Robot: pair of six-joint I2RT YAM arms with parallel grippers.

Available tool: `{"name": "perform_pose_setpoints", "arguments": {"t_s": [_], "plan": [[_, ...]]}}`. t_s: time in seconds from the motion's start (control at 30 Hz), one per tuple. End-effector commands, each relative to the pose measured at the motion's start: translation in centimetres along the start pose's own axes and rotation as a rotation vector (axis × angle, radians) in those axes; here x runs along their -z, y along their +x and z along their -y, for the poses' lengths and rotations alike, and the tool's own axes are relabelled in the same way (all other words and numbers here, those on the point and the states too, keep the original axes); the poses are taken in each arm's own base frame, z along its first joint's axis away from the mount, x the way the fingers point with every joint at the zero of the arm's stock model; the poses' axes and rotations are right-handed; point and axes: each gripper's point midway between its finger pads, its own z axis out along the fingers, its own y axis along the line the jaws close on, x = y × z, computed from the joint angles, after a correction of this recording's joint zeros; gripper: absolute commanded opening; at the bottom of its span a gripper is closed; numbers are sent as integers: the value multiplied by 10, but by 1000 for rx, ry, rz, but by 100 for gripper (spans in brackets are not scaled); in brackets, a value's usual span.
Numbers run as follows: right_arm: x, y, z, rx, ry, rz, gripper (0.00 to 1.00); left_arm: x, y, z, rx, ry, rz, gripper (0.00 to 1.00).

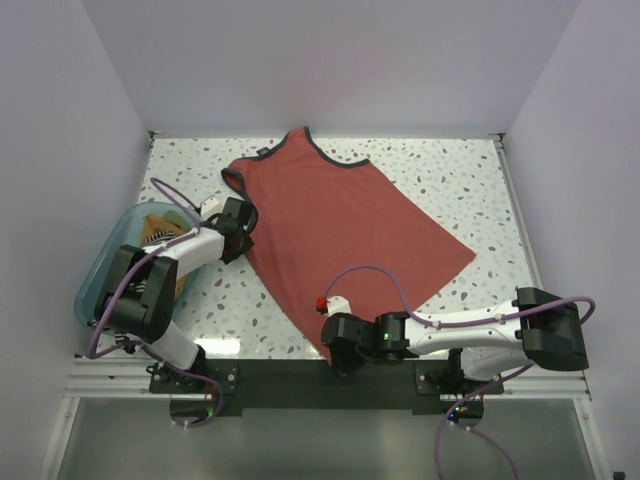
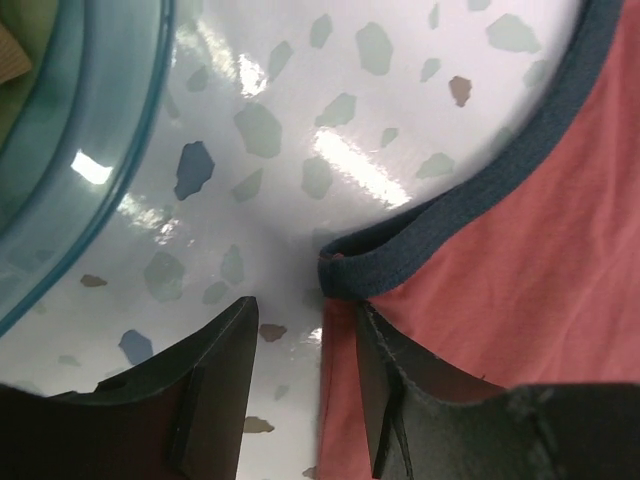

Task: Fold and stack the tank tops
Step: Flatten the tank top out

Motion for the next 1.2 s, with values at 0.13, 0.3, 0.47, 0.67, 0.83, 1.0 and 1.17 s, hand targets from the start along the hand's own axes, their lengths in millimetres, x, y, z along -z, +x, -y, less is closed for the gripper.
{"name": "perform_pose_setpoints", "arguments": {"t_s": [0.13, 0.3, 0.47, 0.67, 0.83, 1.0, 1.17], "plan": [[3, -4, -3, -6, 1, 16, 0, 1, -18, 17, 71, 153, 71, 47], [2, -3, -3, -6, -1, 14, 0, 1, -21, 18, 77, 181, 81, 39], [-1, -2, -4, -10, -6, 7, 0, 7, -28, 20, 80, 210, 112, 37], [0, -2, -5, -8, -12, 9, 0, -2, -29, 14, 73, 166, 106, 41], [2, -1, -5, -11, -19, 8, 0, -10, -29, 22, 59, 185, 109, 38], [3, -1, -5, -16, -22, 8, 0, -16, -24, 21, 50, 177, 96, 22], [4, -2, -15, -11, -57, 3, 0, -12, -38, 14, 70, 132, 125, 1]]}}
